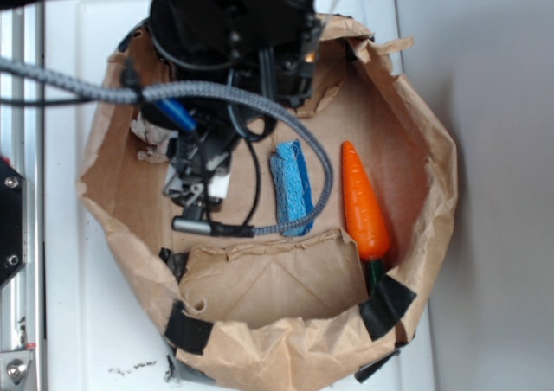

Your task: Grab the white paper.

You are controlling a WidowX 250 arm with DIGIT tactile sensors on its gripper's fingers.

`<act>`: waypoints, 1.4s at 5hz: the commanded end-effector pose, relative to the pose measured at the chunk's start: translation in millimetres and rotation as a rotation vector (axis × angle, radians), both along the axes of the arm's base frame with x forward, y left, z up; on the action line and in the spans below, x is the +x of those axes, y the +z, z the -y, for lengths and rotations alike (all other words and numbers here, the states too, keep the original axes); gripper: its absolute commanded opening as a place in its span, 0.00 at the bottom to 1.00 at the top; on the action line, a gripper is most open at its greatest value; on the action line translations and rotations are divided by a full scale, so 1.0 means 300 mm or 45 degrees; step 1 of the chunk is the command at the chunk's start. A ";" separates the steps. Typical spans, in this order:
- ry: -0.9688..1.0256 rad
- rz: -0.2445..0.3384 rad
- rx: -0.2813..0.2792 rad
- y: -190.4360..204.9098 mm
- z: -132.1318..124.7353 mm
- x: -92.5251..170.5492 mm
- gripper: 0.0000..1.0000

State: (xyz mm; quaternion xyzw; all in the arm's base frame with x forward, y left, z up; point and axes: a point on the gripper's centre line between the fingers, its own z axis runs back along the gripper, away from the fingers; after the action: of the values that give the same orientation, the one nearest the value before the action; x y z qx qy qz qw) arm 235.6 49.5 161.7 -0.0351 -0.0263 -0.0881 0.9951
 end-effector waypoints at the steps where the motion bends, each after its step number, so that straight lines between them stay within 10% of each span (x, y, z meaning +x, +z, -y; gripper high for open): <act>1: 0.035 0.039 0.066 -0.041 0.001 0.050 1.00; 7: 0.018 -0.076 0.260 -0.351 -0.094 0.012 1.00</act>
State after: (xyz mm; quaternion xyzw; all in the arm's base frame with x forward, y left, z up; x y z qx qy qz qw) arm 235.8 72.3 47.6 0.0596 0.0258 -0.0895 0.9939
